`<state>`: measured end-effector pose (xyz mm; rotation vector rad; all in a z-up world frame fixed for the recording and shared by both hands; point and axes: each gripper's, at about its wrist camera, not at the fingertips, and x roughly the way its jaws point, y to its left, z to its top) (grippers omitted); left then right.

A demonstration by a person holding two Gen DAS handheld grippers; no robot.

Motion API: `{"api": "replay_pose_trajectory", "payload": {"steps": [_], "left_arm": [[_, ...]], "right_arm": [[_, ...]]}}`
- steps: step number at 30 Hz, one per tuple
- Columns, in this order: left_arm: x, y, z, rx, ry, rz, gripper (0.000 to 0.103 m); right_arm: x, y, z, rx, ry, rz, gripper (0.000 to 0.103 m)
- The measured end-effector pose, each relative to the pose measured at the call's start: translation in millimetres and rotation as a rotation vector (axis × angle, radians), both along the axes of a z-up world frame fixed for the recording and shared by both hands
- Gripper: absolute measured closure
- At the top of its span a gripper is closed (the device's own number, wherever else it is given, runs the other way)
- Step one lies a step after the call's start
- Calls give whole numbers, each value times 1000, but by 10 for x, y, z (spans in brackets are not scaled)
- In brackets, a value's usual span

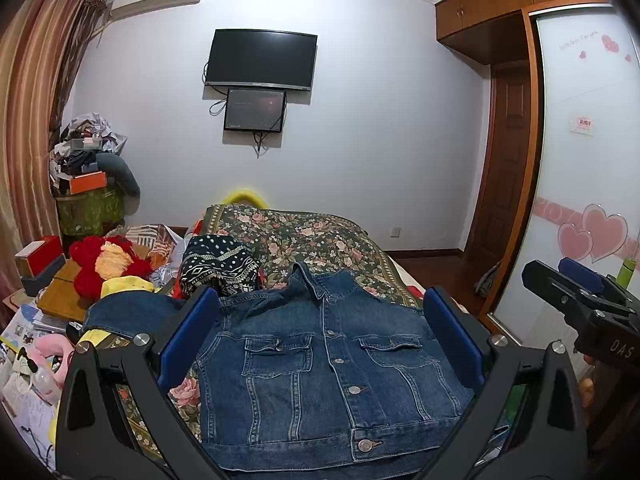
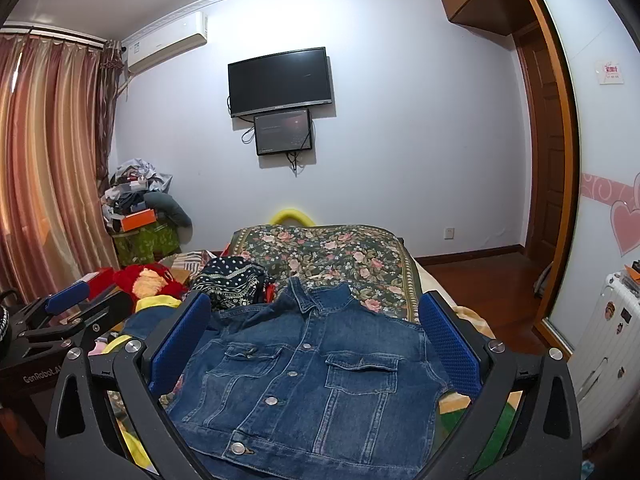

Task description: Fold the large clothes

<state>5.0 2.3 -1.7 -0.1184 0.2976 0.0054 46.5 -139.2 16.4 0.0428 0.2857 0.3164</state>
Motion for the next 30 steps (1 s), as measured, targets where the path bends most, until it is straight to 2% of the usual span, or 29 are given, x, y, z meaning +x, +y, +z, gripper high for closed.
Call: {"api": "replay_pose_trajectory", "payload": {"steps": [30], "left_arm": [[57, 3, -15, -1, 15, 7, 0]], "right_arm": [[-14, -27, -4, 17, 11, 5, 0]]}}
